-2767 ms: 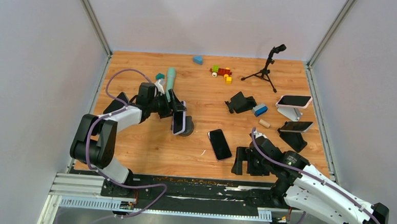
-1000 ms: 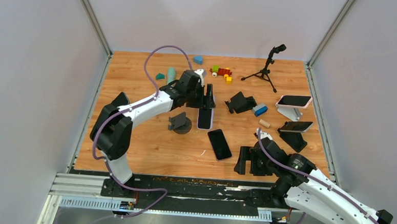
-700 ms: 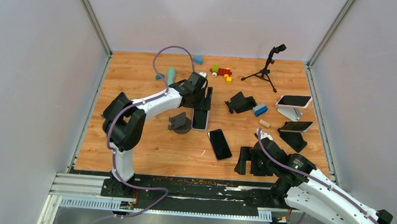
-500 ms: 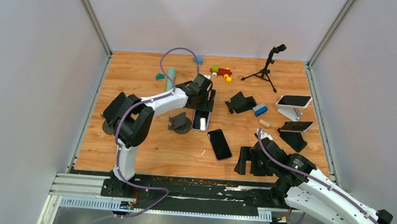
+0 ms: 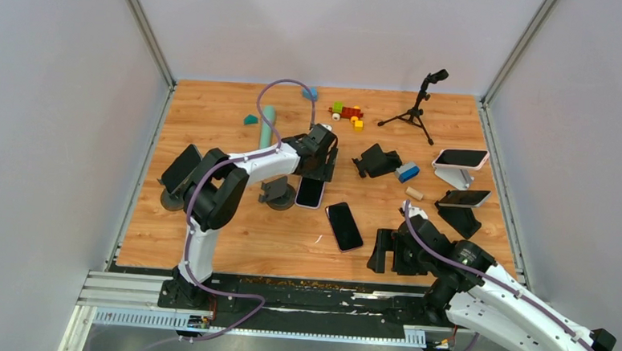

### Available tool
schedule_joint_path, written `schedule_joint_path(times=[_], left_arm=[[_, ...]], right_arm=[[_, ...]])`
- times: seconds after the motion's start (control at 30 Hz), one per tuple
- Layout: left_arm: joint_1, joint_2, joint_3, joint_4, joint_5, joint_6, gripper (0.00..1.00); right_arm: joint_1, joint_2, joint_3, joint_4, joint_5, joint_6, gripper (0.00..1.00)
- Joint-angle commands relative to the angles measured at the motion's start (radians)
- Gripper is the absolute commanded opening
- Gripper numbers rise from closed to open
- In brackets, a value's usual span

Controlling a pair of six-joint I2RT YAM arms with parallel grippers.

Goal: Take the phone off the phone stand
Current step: Place the phone at the center of the board.

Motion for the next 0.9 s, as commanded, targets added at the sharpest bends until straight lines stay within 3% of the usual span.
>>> schedule_joint_path(times=[0.0,0.1,0.13,0.33,0.63,0.87], left_arm=[[-0.001,0.002,-0.049,0.001,-0.038,0.017,0.82],[-0.004,0.002,-0.051,0.004,-0.040,0.011,0.98],[-0.003,0.001,-0.050,0.001,-0.041,0.013,0.99],[-0.003,-0.034,-0.010,-0.042,-0.039,0.014,1.00],[-0.003,-0.256,0.036,-0.094,-0.033,0.068,1.00],[-0.003,-0.402,-0.068,0.027,0.175,0.111,1.00]], right_arm=[[0.005,0.000,0.048,0.005,0.025,0.005,0.92],[0.004,0.002,0.054,0.005,0.028,0.001,0.92],[0.004,0.003,0.057,0.005,0.030,-0.002,0.92],[0.004,0.028,0.121,-0.002,0.047,-0.012,0.93],[0.004,0.096,0.408,-0.103,0.239,-0.015,0.92],[0.004,0.066,0.556,-0.186,0.439,0.032,0.93]])
